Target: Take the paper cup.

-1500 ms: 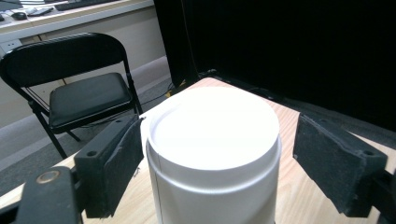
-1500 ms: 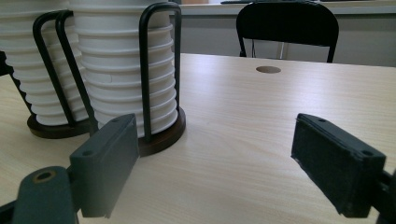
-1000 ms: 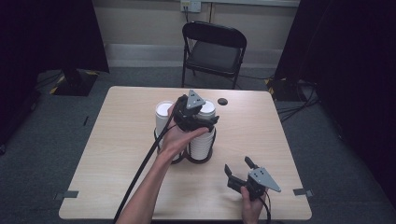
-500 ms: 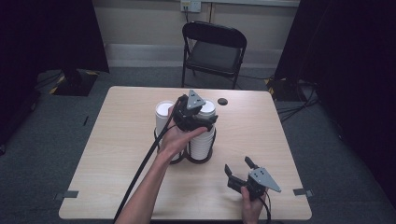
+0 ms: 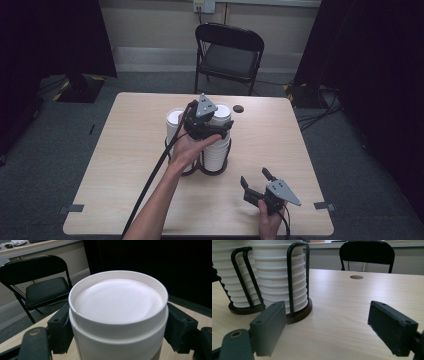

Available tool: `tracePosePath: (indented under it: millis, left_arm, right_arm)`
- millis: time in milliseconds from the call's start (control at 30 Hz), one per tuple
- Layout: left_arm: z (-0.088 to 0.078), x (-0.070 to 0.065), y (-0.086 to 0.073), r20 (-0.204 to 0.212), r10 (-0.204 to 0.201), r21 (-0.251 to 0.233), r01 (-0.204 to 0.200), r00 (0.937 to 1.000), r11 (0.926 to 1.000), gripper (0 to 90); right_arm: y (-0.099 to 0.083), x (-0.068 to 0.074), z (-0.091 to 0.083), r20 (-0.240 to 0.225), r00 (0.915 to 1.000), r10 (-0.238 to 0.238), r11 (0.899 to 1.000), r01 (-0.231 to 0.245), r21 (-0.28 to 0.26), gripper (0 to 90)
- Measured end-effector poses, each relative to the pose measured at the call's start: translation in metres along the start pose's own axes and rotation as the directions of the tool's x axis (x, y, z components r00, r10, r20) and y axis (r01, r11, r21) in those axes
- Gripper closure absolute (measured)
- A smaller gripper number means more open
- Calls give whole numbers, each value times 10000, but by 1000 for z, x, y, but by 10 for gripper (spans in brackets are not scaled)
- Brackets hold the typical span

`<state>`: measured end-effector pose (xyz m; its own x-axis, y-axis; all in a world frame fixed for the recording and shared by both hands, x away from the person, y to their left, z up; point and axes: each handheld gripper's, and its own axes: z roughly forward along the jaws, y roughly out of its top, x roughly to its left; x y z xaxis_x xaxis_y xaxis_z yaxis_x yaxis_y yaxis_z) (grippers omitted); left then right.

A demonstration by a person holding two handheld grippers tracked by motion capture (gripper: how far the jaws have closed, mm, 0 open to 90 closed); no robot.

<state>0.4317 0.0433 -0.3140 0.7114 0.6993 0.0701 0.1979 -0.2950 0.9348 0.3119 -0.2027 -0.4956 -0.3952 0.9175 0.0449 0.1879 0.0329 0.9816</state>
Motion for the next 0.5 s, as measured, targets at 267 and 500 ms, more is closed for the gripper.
tracePosePath:
  millis: [267,500]
  left_arm:
    - [-7,1,4,-19,-84,-520,83,10000,9986,224]
    - [-15,2,9,-95,-194,-1001,183,9998,9948,224]
  right_arm:
    - [0,0,0,-12,10000,15,10000,-15,2,146]
    - [0,0,0,-13,10000,5,10000,-5,23,146]
